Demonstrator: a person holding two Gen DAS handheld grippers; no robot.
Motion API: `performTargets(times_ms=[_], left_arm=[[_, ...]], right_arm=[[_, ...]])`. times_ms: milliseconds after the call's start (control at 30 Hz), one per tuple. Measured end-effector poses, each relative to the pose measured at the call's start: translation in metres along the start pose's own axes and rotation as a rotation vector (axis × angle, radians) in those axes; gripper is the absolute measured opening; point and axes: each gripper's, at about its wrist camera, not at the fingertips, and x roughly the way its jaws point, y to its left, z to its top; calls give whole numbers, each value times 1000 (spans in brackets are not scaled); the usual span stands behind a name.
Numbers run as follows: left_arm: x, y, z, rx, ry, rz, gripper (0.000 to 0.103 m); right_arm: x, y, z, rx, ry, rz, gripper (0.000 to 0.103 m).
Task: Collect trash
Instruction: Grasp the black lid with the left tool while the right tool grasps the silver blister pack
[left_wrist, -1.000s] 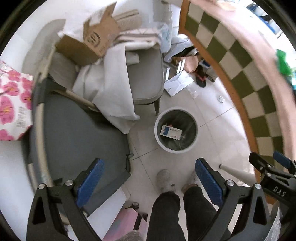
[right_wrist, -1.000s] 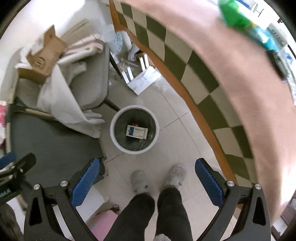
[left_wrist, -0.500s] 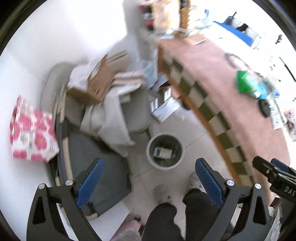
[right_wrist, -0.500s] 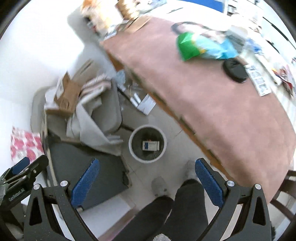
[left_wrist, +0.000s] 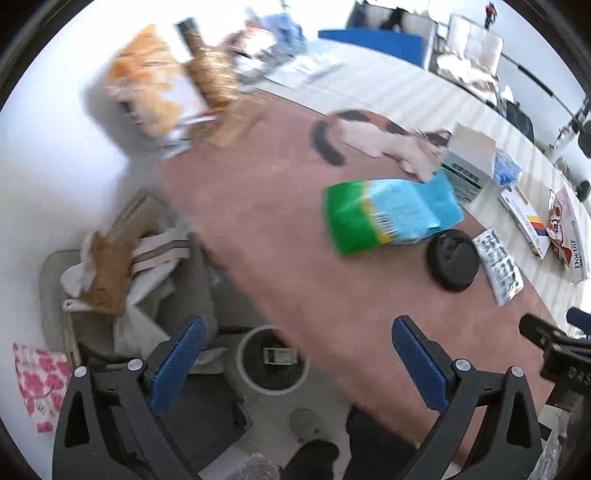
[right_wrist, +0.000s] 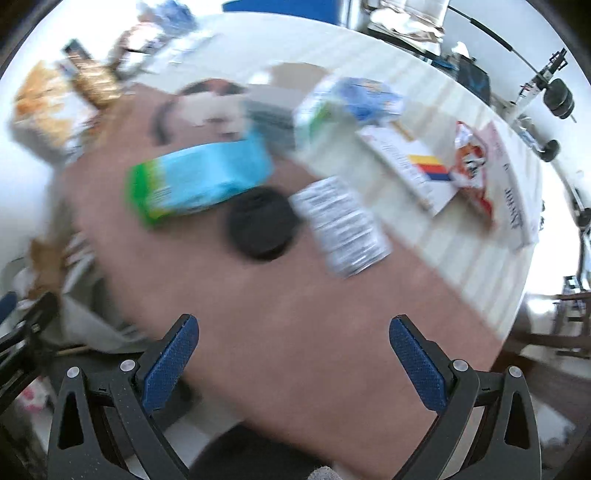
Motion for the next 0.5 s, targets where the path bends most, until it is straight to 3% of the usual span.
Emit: performTargets(times_ms=[133,267,400,433,500], left_arm=[[38,-46,25,5,80,-21,103],[73,-76,36,3,156,-6,103],[96,-86,39,-3,203,9,103],[99,-87,39,-3,211,12,103],[102,-89,38,0,222,16,103]], right_arm=[[60,-39,48,-26,82,-48,103],[108,-50,74,-63,151,-62,103],[134,-44,86,-115,181,-42,102],[138,-43,86,-121,186,-35,95],[142,-43,86,-118,177,-40,91]])
